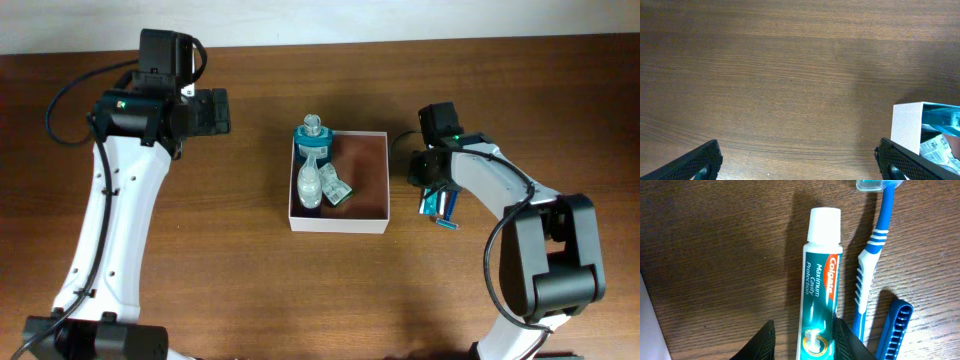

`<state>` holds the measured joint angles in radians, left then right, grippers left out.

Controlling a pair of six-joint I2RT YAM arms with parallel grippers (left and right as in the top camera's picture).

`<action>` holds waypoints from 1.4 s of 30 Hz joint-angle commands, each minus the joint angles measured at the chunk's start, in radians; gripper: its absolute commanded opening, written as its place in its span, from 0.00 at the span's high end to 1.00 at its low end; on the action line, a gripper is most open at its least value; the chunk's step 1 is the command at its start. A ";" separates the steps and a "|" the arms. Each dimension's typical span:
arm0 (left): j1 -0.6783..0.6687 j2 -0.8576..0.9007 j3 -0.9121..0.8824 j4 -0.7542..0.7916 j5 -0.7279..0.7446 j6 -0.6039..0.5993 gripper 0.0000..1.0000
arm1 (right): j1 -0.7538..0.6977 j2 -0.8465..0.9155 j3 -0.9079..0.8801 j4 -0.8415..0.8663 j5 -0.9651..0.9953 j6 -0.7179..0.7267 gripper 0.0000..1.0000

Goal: Pack container
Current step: 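Close the right gripper on the Colgate toothpaste tube and lift it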

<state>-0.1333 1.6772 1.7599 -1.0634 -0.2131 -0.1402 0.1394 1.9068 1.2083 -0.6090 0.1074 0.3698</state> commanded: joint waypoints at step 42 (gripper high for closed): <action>0.002 -0.015 0.008 -0.001 0.000 -0.013 0.01 | 0.005 0.014 -0.045 0.058 0.009 0.001 0.75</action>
<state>-0.1333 1.6772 1.7599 -1.0634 -0.2131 -0.1402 0.1394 1.9087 1.1740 -0.5522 0.1074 0.3664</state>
